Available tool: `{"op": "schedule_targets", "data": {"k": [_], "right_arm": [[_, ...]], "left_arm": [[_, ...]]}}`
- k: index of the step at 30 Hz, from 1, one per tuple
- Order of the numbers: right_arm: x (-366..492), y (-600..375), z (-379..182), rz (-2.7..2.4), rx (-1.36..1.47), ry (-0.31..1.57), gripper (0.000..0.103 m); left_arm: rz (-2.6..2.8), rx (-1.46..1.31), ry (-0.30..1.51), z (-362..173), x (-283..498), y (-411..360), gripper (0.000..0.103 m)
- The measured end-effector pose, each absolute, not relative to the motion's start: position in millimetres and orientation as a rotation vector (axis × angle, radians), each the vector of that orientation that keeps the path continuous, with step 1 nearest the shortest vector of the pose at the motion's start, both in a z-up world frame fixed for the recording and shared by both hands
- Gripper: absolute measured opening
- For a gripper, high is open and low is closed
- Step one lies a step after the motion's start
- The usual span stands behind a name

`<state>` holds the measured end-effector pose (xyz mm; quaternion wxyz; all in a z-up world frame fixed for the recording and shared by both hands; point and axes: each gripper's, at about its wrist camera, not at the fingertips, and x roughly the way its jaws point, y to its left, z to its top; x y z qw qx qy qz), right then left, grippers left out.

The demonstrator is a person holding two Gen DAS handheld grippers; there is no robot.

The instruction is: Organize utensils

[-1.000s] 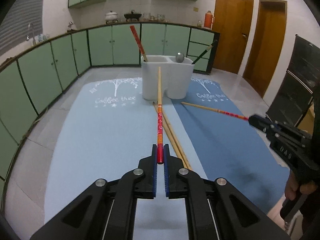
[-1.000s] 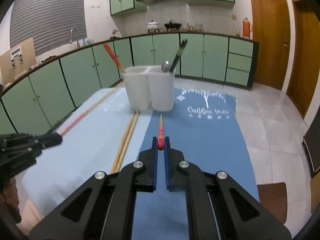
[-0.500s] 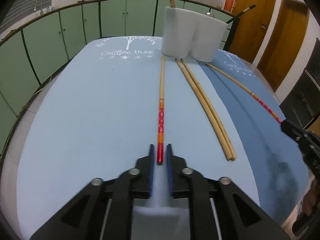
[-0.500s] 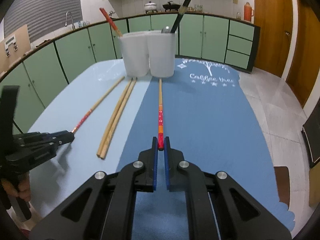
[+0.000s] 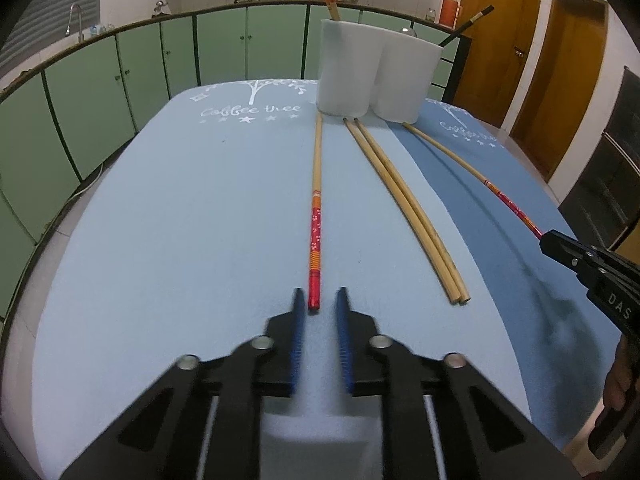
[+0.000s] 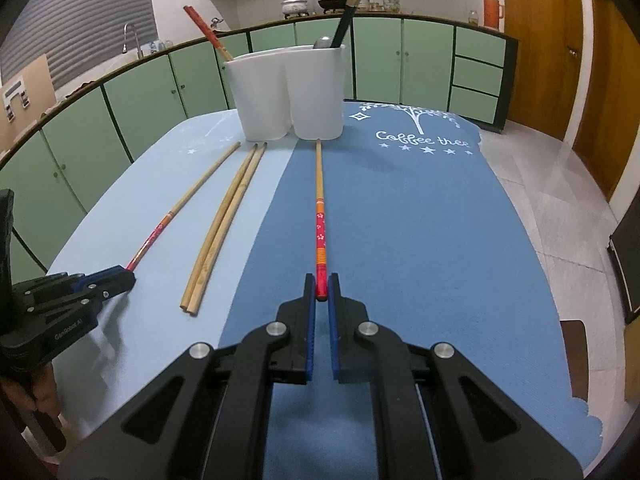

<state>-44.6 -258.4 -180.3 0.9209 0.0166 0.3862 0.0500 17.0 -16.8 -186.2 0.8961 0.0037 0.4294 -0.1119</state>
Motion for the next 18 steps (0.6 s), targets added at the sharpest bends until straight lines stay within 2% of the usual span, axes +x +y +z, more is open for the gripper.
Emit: {"op": "schedule_targets", "data": {"k": [1, 9, 18], "right_arm": [[-44, -259, -180, 0.101, 0.036, 0.794, 0.005], [-44, -259, -176, 0.099, 0.028, 0.782, 0.005], [-46, -262, -153, 0.098, 0.018, 0.729, 0.005]], "left_arm": [[-0.235, 0.01, 0.888, -187, 17, -18, 0.006], [-0.236, -0.02, 0.871, -176, 16, -14, 0.006], [-0.251, -0.002, 0.736, -112, 8, -12, 0.006]]}}
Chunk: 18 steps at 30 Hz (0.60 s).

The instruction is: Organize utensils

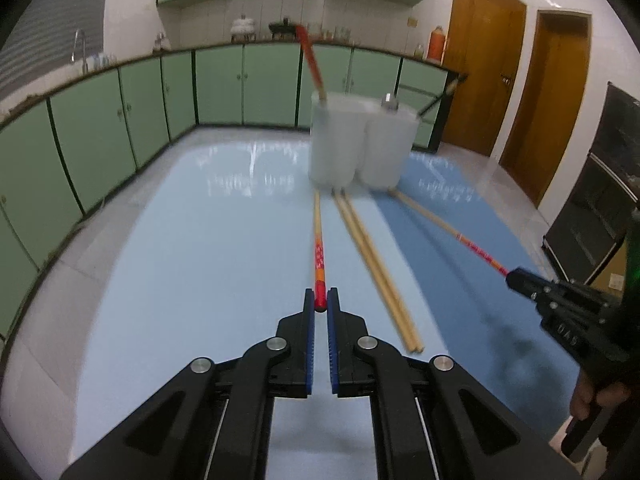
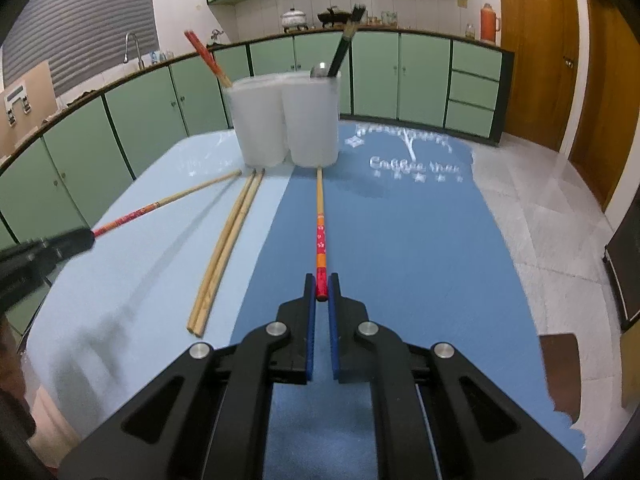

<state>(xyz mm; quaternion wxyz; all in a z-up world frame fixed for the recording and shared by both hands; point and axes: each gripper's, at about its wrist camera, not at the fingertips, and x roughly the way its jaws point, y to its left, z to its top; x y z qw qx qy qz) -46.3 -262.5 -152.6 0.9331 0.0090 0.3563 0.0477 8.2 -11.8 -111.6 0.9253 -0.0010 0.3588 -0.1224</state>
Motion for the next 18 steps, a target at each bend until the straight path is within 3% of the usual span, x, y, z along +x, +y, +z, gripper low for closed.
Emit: {"op": "schedule_targets", "data": {"k": [18], "right_arm": [[-8, -288, -30, 0.149, 0.099, 0.548, 0.005]], "left_arm": [[-0.291, 0.034, 0.506, -13, 30, -24, 0.006]]}}
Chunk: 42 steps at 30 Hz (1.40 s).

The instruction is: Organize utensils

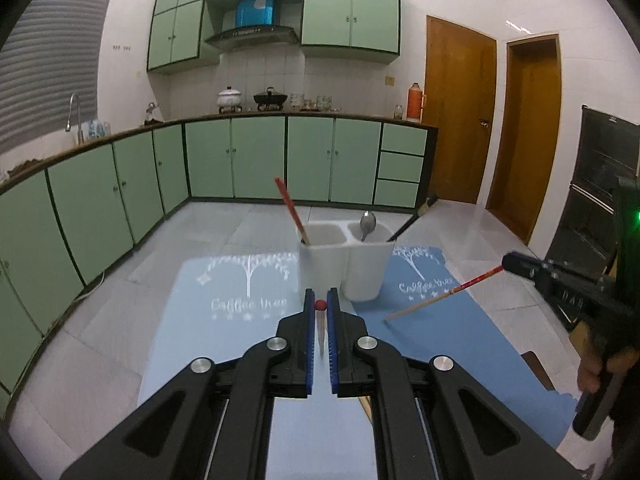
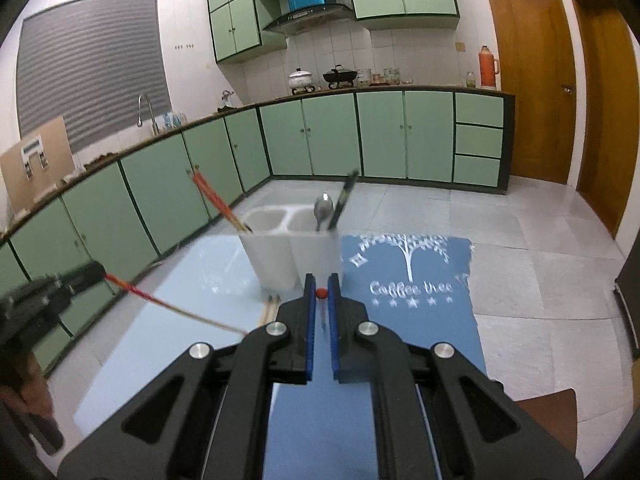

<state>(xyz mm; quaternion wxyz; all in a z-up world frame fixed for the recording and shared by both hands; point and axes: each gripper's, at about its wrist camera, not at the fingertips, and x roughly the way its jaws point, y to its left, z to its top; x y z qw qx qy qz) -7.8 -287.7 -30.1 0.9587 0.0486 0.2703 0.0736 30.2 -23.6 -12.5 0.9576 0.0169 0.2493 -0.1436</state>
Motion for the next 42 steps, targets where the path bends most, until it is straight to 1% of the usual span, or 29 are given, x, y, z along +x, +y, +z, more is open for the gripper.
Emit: {"op": "schedule_targets", "data": {"k": [14, 23, 27, 31, 35, 38, 42], "right_arm": [[30, -278, 19, 0.244, 0.063, 0.588, 0.005], [41, -277, 55, 0.302, 0.053, 0.557, 0.005], [47, -282, 85, 0.341, 0.075, 0.511, 0.005], [60, -283, 118, 0.349, 0.064, 0.447, 0.005], [82, -287, 140, 0.338, 0.071, 0.414, 0.005], [103, -291, 147, 0.306, 0.05, 0.395, 0.005], [129, -294, 137, 0.281, 0.042, 0.407, 0.005]], "left_arm": [[-0.315, 0.047, 0.479, 7, 56, -30, 0.006], [-0.356, 0.035, 0.45, 26, 59, -30, 0.006], [-0.375, 0.033, 0.393, 52, 63, -31, 0.005], [-0.38, 0.052, 0.295, 89, 70, -39, 0.005], [-0.374, 0.073, 0.217, 118, 86, -52, 0.005], [-0.362, 0.09, 0.185, 126, 103, -61, 0.005], [-0.349, 0.087, 0.186, 118, 134, -73, 0.005]]}}
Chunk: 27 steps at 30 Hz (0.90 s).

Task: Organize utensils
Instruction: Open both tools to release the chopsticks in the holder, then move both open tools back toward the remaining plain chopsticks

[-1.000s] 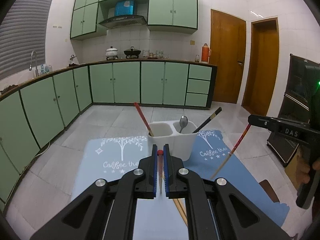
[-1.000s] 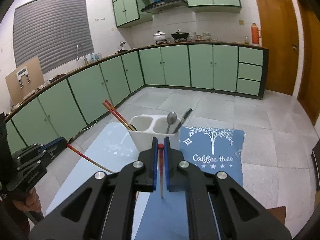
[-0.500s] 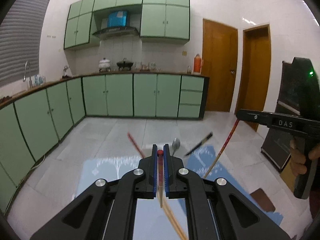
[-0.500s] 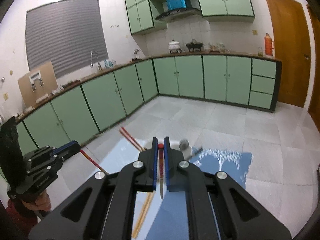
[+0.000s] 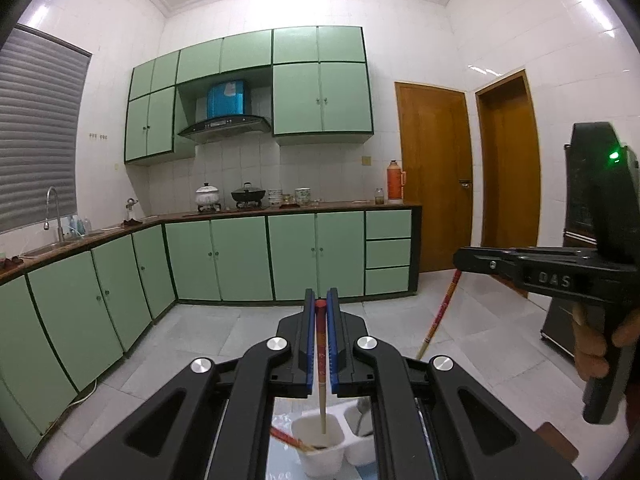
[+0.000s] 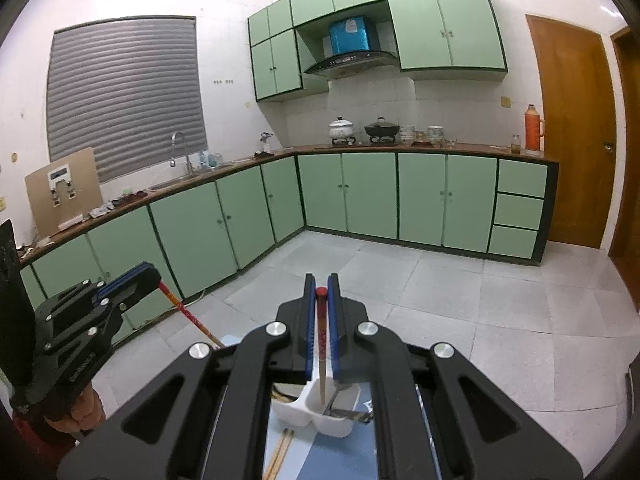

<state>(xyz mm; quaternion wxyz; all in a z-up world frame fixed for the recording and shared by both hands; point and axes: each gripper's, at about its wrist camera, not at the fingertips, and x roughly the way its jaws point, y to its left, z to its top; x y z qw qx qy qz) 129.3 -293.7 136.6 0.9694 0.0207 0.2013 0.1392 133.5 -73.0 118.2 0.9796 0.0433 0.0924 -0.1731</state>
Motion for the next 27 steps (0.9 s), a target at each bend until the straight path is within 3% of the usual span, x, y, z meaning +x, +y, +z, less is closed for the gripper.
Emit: {"op": "schedule_targets", "data": {"k": [11, 15, 18, 20, 24, 27], "right_arm": [[173, -293, 60, 0.264, 0.037, 0.544, 0.006], [169, -291, 54, 0.258, 0.04, 0.54, 0.011], [158, -291, 59, 0.249, 0.05, 0.517, 0.023], [146, -292, 63, 0.237, 0.052, 0.488, 0.032], [115, -297, 63, 0.222, 0.083, 0.447, 0.056], [85, -301, 53, 0.204, 0.102, 0.426, 0.069]], "left_arm": [[-0.337, 0.063, 0.369, 40, 205, -82, 0.006], [-0.337, 0.039, 0.382, 36, 203, -76, 0.016], [-0.329, 0.024, 0.365, 43, 195, -68, 0.027], [-0.317, 0.019, 0.343, 50, 182, -62, 0.04], [-0.306, 0.002, 0.321, 57, 157, -52, 0.05], [-0.281, -0.008, 0.303, 51, 130, -42, 0.066]]}}
